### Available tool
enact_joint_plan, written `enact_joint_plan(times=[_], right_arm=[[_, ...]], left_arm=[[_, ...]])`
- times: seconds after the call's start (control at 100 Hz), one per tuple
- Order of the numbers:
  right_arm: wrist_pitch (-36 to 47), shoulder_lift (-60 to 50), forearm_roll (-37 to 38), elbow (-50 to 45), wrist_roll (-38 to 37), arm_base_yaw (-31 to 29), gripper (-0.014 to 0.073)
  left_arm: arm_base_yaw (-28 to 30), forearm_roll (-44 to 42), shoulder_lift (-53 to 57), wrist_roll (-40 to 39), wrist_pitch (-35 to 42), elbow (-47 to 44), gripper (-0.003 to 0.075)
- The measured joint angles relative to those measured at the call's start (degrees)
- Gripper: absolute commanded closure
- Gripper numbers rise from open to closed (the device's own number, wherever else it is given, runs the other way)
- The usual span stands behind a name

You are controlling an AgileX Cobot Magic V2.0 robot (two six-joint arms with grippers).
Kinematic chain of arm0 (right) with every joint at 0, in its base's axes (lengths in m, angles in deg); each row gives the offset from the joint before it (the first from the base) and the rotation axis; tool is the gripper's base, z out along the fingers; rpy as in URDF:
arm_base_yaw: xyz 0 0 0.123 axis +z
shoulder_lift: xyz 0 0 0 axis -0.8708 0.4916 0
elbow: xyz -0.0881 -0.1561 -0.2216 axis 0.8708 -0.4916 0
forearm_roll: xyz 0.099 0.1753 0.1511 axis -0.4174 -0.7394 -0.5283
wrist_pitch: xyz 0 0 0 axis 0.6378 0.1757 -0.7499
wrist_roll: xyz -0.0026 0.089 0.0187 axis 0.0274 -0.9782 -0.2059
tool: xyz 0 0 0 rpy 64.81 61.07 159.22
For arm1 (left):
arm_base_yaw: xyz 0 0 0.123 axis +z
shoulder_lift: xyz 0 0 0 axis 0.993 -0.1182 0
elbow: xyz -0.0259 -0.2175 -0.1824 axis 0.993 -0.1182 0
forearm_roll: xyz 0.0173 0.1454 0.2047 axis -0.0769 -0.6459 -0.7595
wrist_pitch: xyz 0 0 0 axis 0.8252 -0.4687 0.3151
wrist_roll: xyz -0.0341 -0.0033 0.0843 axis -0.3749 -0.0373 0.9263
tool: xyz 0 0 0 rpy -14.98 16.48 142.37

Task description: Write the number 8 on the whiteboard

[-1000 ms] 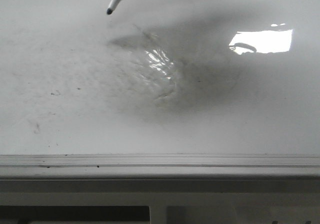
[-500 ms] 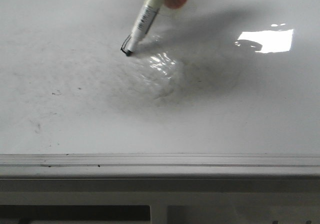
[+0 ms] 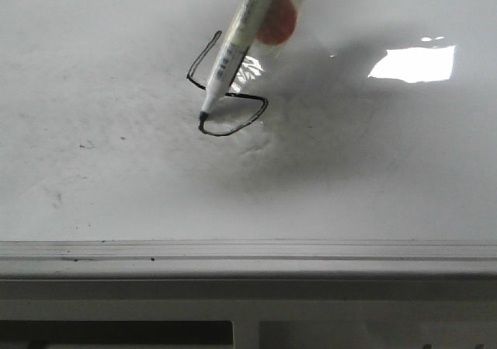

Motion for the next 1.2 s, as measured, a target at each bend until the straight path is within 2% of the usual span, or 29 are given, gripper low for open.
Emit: enact_joint_plan(times=[0.26,0.47,0.84,1.2], right_arm=[[6.95,-2.37,4.55,0.00,-3.54,-1.54,0.0636],[6.65,-2.52,5.52,0.00,-3.77,0.92,0.0637],[1.36,0.57,4.59,-0.05,-4.41,12.32,0.0637],[1.86,2.16,1.77,-0.14,-5.13,13.85,0.0637]], left_arm=[[0.00,0.00,0.00,0.00,0.00,0.00,0.0373],[0.00,0.00,-2.57,0.00,0.85,0.00,0.0373],[0.00,-0.32,-17.46,0.00,14.32,0.00,0.0373],[-2.96,-3.42,-28.77,0.00,19.99,1.52,0.0374]])
